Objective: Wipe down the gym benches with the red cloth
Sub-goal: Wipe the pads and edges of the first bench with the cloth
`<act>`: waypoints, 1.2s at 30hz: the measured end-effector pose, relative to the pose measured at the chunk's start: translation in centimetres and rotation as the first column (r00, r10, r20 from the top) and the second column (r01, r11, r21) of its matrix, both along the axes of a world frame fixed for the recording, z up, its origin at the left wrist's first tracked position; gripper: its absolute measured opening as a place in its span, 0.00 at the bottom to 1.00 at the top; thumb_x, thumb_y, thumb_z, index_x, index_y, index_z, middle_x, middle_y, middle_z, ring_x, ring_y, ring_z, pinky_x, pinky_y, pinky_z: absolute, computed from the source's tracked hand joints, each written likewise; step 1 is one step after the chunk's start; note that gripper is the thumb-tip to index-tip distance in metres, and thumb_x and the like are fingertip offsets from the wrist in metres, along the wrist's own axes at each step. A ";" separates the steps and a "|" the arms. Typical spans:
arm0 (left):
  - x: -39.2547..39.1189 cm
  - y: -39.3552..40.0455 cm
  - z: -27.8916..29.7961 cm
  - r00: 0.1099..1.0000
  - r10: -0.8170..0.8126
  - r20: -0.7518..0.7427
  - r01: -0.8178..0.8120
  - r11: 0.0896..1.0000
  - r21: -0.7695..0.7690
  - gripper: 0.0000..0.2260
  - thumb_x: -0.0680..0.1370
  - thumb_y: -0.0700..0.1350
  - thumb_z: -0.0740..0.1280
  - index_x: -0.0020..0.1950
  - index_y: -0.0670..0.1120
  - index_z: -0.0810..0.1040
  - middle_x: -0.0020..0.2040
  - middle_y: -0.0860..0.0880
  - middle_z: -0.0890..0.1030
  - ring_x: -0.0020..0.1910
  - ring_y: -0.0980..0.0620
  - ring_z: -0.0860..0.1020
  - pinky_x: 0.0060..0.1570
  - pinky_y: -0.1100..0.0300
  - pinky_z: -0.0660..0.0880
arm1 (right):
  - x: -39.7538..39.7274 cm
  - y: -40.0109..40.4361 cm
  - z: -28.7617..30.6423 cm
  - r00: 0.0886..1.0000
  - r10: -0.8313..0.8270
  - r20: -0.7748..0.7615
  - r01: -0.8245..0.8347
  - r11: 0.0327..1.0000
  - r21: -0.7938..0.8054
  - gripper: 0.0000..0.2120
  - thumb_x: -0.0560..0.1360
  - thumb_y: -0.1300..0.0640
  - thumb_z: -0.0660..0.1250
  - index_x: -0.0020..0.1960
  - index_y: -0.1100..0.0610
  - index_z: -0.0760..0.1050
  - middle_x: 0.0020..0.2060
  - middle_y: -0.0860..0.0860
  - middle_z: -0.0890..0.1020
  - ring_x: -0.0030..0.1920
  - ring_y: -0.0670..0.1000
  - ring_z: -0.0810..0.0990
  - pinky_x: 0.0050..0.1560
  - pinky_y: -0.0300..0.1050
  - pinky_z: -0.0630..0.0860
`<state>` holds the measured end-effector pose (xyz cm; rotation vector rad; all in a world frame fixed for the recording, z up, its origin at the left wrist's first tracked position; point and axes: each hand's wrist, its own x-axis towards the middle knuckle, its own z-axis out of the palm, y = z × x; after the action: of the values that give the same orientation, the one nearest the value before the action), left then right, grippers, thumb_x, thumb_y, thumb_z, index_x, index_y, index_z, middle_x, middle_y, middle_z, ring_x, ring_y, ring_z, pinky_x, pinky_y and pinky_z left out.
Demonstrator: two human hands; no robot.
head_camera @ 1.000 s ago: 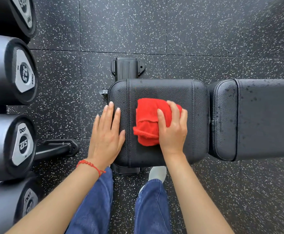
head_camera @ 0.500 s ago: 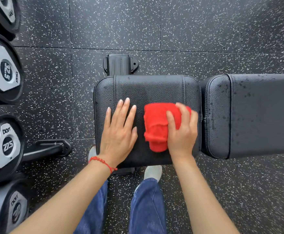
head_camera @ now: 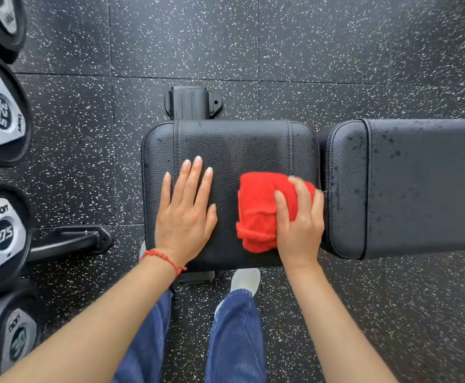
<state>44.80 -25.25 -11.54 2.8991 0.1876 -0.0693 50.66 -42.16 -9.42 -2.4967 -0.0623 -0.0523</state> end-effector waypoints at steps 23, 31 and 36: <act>1.3 -4.4 -0.6 0.999 -0.005 0.038 0.004 0.999 0.038 0.24 0.77 0.48 0.56 0.71 0.39 0.66 0.72 0.39 0.64 0.72 0.41 0.62 0.69 0.41 0.55 | 10.1 -0.7 -0.2 0.999 0.002 0.043 -0.005 0.998 0.056 0.16 0.76 0.54 0.63 0.59 0.62 0.74 0.50 0.64 0.76 0.49 0.62 0.77 0.48 0.44 0.65; 1.5 -4.7 -0.1 0.999 0.023 0.028 -0.023 1.000 0.002 0.25 0.76 0.47 0.56 0.70 0.37 0.67 0.72 0.38 0.65 0.71 0.40 0.62 0.69 0.40 0.55 | 4.8 -3.6 -0.5 0.999 0.044 -0.019 -0.043 0.996 0.084 0.15 0.75 0.55 0.64 0.57 0.63 0.75 0.47 0.64 0.76 0.45 0.62 0.78 0.46 0.44 0.67; 1.6 -6.1 0.5 0.999 0.046 0.019 -0.045 0.998 -0.048 0.26 0.75 0.46 0.57 0.70 0.35 0.65 0.71 0.37 0.64 0.71 0.39 0.62 0.69 0.40 0.55 | -0.4 -6.6 0.0 0.988 0.099 -0.115 -0.088 0.991 0.103 0.18 0.75 0.49 0.60 0.57 0.61 0.75 0.47 0.61 0.76 0.46 0.56 0.76 0.48 0.41 0.69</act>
<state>46.37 -31.31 -11.03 2.8454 0.2456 -0.0368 50.31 -48.79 -9.45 -2.3900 -0.1240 0.1305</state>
